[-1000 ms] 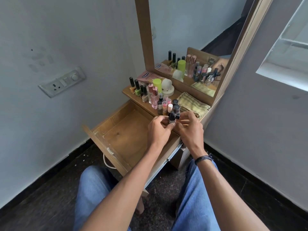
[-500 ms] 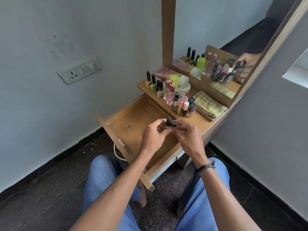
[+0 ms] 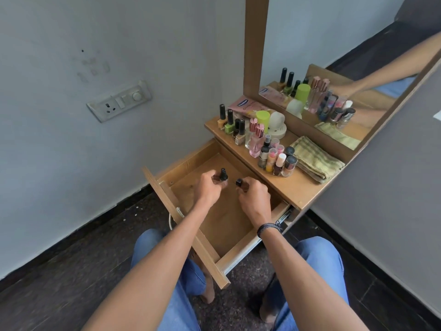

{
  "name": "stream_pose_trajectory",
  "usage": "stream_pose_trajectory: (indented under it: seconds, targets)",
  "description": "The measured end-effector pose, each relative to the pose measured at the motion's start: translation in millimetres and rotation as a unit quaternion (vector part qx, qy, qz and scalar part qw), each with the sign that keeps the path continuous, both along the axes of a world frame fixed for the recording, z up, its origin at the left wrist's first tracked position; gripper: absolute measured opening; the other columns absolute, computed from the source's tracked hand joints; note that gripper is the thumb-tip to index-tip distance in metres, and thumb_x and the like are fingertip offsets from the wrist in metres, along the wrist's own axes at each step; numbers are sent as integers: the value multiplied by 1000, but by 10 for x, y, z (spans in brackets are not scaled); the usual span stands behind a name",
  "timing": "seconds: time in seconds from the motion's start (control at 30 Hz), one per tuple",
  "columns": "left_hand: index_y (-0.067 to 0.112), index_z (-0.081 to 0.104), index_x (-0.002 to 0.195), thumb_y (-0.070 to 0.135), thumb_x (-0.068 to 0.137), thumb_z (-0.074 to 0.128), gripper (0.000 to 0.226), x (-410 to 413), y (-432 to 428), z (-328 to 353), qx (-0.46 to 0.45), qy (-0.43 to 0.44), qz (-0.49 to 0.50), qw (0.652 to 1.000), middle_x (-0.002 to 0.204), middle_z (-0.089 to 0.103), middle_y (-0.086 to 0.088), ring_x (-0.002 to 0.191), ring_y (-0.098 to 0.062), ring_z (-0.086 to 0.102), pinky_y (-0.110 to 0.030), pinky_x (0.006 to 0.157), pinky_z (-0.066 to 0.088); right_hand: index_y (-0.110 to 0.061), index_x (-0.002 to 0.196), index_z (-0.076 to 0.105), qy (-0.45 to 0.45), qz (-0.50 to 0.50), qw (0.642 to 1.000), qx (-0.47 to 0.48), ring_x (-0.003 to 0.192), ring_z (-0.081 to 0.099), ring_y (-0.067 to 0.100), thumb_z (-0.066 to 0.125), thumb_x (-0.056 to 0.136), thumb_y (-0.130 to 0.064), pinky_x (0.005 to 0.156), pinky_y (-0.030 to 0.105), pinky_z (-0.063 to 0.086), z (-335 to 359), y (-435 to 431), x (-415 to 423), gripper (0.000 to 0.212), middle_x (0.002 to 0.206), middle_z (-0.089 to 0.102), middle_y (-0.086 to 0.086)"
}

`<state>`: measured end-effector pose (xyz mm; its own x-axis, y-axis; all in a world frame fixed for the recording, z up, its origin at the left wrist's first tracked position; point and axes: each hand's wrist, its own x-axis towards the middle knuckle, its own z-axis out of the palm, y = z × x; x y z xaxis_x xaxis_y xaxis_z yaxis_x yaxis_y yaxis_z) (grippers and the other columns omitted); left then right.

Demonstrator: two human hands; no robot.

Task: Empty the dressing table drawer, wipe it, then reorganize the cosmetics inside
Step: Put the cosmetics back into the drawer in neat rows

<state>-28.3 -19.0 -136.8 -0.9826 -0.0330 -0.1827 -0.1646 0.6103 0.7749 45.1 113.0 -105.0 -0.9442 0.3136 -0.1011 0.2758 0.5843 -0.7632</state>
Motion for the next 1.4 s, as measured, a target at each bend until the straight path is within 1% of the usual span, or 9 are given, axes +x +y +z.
stream_pose_trajectory:
  seconds: [0.17, 0.4, 0.57, 0.73, 0.93, 1.03, 1.13, 1.3, 1.4]
  targets:
    - [29, 76, 97, 25, 81, 84, 19, -178, 116, -106, 16, -24, 17, 999, 98, 76, 6, 97, -18, 69, -30, 81, 54, -20, 100, 72, -27, 0, 999, -22, 87, 62, 17, 63, 96, -13, 78, 27, 43, -69, 17, -176, 12, 87, 67, -4]
    - [26, 76, 108, 4, 88, 65, 32, -300, 273, -206, 1, -13, 2, 1000, 109, 76, 1, 105, -19, 66, -26, 87, 52, -20, 106, 69, -54, -6, 999, -5, 104, 63, 23, 62, 97, -21, 81, 27, 34, -200, 11, -222, 11, 97, 70, -2]
    - [22, 76, 101, -7, 81, 60, 39, -341, 300, -256, 25, -10, 3, 1000, 97, 76, 3, 94, -16, 69, -28, 85, 56, -22, 111, 69, -58, -12, 998, 7, 106, 66, 30, 63, 96, -23, 92, 35, 48, -228, -1, -240, 16, 102, 72, 4]
    - [13, 73, 105, -14, 81, 57, 40, -342, 297, -220, 64, -12, 8, 998, 86, 69, 8, 77, -4, 64, -5, 67, 48, -22, 113, 67, -58, -12, 998, 18, 105, 65, 31, 63, 96, -26, 84, 33, 44, -254, -8, -249, 18, 106, 70, 6]
    - [29, 66, 98, -11, 82, 63, 43, -257, 189, -77, 114, -40, 32, 992, 93, 71, 6, 92, -15, 69, -31, 84, 57, -21, 105, 69, -42, -9, 999, 33, 100, 68, 28, 64, 95, -23, 84, 33, 50, -174, -8, -194, 11, 98, 71, 0]
    - [23, 66, 116, -2, 89, 67, 37, -118, 31, 99, 80, -37, 27, 996, 97, 70, 8, 91, -6, 64, -23, 74, 47, -21, 107, 72, -12, 0, 998, 56, 95, 70, 27, 66, 94, -22, 77, 29, 50, -95, -14, -126, 14, 99, 73, 1]
    - [22, 67, 115, 6, 93, 68, 27, 137, -234, 294, 20, -17, -4, 1000, 101, 69, 10, 94, -7, 63, -21, 72, 42, -26, 106, 74, 0, 60, 994, 91, 92, 69, 24, 67, 91, -23, 76, 30, 52, -81, -31, -17, 16, 102, 74, -1]
    - [25, 67, 112, 7, 97, 59, 25, 565, -562, 343, -104, 42, -66, 991, 109, 66, 12, 93, -6, 62, -12, 61, 38, -30, 93, 73, -113, 216, 959, 147, 85, 68, 31, 65, 83, -24, 77, 43, 59, -167, -155, 193, 13, 95, 72, 3]
    - [25, 67, 112, 6, 99, 54, 27, 677, -541, 319, -134, 87, -133, 978, 118, 61, 11, 98, -10, 60, -22, 66, 42, -36, 94, 72, -137, 301, 926, 182, 82, 68, 25, 71, 81, -25, 77, 41, 60, -158, -222, 262, 17, 93, 72, -2]
